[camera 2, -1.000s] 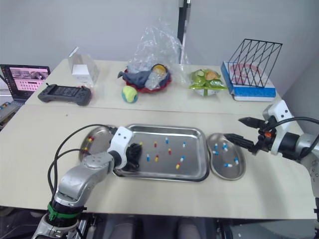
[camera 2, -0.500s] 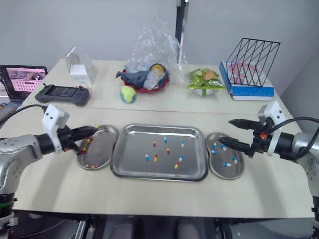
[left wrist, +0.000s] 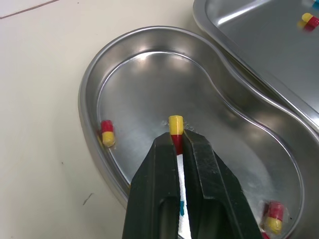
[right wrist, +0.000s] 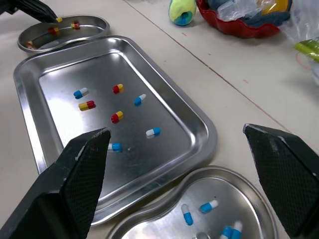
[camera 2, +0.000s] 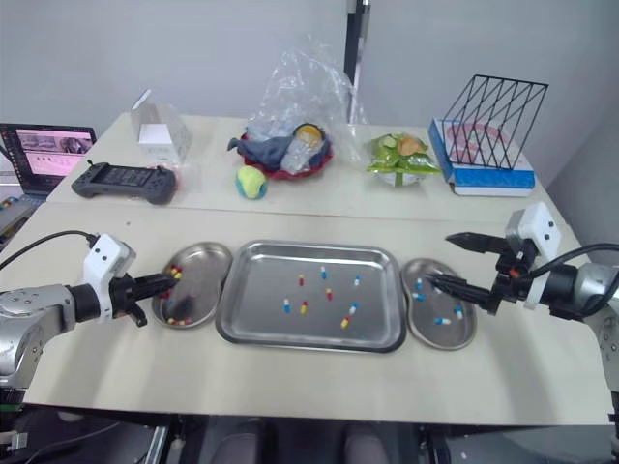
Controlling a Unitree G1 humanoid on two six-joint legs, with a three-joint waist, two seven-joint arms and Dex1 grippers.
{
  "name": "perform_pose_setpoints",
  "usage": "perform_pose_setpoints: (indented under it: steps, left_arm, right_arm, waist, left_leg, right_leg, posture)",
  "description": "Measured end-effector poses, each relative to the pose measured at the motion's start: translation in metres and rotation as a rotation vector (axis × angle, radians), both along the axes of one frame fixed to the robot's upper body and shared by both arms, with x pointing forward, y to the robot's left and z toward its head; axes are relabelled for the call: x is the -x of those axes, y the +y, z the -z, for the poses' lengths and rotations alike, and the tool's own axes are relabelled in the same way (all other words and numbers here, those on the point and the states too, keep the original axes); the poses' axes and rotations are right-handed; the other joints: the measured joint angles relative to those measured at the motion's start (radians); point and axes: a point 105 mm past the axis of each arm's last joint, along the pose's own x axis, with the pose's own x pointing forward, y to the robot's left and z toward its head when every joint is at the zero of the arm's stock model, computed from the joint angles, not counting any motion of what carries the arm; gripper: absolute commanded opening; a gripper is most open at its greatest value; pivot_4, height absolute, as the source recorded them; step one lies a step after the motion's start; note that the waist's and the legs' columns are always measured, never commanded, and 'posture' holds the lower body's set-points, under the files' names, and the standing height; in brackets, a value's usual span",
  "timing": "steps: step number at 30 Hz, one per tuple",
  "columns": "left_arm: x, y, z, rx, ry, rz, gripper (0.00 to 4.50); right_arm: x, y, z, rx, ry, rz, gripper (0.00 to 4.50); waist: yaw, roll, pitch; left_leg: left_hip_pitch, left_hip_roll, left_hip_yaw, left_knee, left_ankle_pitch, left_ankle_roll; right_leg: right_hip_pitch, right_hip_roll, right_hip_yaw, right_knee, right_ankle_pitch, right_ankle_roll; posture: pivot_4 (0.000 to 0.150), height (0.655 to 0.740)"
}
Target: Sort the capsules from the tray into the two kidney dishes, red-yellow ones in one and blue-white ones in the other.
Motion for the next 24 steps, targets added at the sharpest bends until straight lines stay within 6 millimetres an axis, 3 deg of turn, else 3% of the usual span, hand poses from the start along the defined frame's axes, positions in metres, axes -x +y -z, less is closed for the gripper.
perform_pose_setpoints:
  steps: [9, 11, 19, 24]
  left_arm:
    - [0.0, 0.007, -0.007, 0.013, 0.001, 0.012, 3.99]
    - [0.0, 0.013, -0.012, -0.001, -0.014, 0.012, 4.31]
    - [-0.003, 0.037, -0.044, 0.064, -0.118, -0.057, 4.31]
    - [0.0, 0.065, -0.073, 0.12, -0.225, -0.142, 4.31]
  right_arm:
    - [0.001, -0.007, 0.001, -0.034, -0.006, 0.018, 4.5]
    - [0.0, -0.007, 0.002, -0.035, -0.007, 0.02, 4.5]
    - [-0.007, -0.015, 0.001, -0.06, -0.037, 0.055, 4.5]
    - [-0.017, -0.038, 0.005, -0.125, -0.012, 0.152, 4.5]
  waist:
    - [-0.002, 0.0, 0.0]
    - [-0.002, 0.0, 0.0]
    - [-0.001, 0.0, 0.0]
    - [-0.004, 0.0, 0.0]
  left_leg:
    - [0.0, 0.0, 0.0, 0.0, 0.0, 0.0]
    - [0.0, 0.0, 0.0, 0.0, 0.0, 0.0]
    - [0.0, 0.0, 0.0, 0.0, 0.0, 0.0]
    - [0.0, 0.0, 0.001, 0.0, 0.0, 0.0]
  right_leg:
    - [0.0, 0.0, 0.0, 0.0, 0.0, 0.0]
    - [0.0, 0.0, 0.0, 0.0, 0.0, 0.0]
    - [0.0, 0.0, 0.0, 0.0, 0.0, 0.0]
    - [0.0, 0.0, 0.0, 0.0, 0.0, 0.0]
  posture:
    - [0.15, 0.7334]
    - [0.15, 0.7334]
    - [0.15, 0.7334]
    - [0.15, 0.7334]
